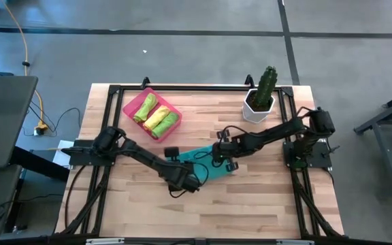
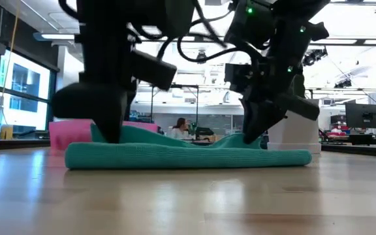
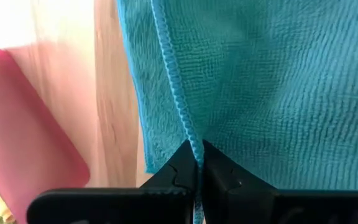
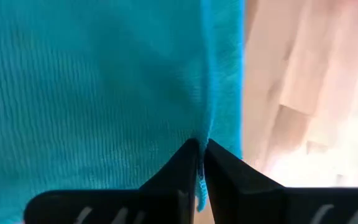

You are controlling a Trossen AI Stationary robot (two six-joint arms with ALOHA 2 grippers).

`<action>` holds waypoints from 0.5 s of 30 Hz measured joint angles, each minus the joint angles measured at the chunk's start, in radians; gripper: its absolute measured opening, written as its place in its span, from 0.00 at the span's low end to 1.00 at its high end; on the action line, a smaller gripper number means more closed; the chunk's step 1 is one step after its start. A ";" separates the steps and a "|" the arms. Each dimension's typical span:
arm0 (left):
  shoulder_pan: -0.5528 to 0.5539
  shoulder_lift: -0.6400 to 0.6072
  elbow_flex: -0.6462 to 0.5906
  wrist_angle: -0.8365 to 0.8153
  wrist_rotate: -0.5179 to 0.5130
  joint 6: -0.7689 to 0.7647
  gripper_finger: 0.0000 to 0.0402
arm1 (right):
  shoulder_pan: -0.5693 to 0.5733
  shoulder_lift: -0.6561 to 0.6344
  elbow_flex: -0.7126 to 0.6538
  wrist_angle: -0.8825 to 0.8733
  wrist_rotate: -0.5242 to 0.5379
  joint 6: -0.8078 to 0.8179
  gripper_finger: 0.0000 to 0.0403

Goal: Roll microfiber towels into tight, uniform cylinder then place into a basket
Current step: Roll the blue microfiber cloth

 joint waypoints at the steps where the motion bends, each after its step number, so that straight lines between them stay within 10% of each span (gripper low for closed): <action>1: 0.005 0.000 -0.009 -0.003 0.004 -0.002 0.00 | 0.000 0.005 0.000 -0.003 0.000 -0.007 0.05; 15: 0.046 0.000 -0.036 0.029 0.013 -0.006 0.00 | -0.024 0.024 0.000 0.025 0.059 -0.053 0.06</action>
